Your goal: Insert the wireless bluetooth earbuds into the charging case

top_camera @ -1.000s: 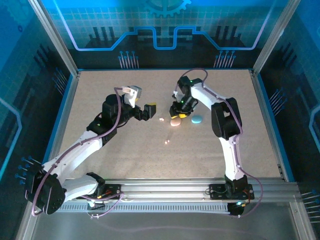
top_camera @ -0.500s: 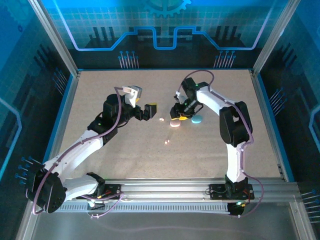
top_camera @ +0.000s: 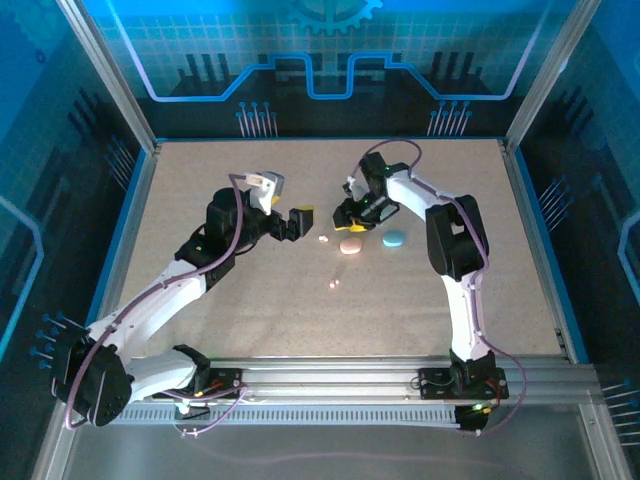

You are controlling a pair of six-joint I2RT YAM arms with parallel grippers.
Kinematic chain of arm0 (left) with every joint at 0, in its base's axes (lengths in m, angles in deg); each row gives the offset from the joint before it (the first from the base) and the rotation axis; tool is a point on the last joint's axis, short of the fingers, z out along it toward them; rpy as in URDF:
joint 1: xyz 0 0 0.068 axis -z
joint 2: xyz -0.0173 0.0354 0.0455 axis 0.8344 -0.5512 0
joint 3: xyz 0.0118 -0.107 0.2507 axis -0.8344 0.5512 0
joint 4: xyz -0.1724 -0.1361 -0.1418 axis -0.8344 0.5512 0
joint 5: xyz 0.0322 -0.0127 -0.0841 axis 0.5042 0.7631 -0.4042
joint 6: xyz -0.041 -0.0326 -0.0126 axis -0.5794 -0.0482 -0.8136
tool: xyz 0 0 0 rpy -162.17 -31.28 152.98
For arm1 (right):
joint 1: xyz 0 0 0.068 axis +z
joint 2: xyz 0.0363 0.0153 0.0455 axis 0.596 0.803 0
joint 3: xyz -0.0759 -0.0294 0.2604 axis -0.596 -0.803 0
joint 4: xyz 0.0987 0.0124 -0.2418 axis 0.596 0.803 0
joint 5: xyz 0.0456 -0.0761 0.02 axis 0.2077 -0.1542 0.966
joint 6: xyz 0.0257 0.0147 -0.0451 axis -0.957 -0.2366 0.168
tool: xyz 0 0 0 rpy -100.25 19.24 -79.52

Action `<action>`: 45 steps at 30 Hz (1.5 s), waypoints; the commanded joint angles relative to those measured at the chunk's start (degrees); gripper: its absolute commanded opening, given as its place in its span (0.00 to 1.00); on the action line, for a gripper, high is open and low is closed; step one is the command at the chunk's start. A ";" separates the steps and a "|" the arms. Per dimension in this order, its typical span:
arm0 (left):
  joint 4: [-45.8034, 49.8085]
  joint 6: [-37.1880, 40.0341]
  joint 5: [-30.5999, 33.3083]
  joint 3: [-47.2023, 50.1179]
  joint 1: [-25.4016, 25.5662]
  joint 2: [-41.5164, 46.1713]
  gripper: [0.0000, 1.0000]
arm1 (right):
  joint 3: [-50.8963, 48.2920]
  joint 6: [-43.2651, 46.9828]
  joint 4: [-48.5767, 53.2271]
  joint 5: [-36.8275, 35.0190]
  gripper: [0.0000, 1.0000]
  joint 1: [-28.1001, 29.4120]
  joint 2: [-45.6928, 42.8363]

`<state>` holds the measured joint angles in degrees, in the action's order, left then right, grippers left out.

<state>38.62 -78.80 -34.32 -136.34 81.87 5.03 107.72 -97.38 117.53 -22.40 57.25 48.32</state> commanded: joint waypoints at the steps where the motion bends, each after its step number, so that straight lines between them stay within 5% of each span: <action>1: 0.19 -0.54 -0.33 -1.34 -0.45 1.27 0.99 | -2.18 0.45 0.32 3.25 0.53 -0.10 -0.90; 15: -0.47 -0.93 -1.13 -1.96 -0.45 -0.72 0.99 | -15.64 2.29 -3.24 4.36 0.55 0.23 -10.20; 27: -0.56 -1.20 -1.78 -2.53 -0.45 -1.24 0.99 | -21.75 9.19 -10.01 -11.82 0.69 5.37 -14.16; 34: -0.55 -1.26 -1.74 -2.47 -0.45 -0.99 0.99 | -24.45 14.64 -12.96 -21.73 0.68 8.84 -15.69; 45: -0.99 -1.02 -1.48 -2.33 -0.46 -0.80 0.99 | -28.26 19.29 -15.85 -23.62 0.57 12.20 -18.56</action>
<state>38.58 -78.85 -34.95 -136.93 81.87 4.05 80.46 -80.57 103.43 -45.09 68.16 31.34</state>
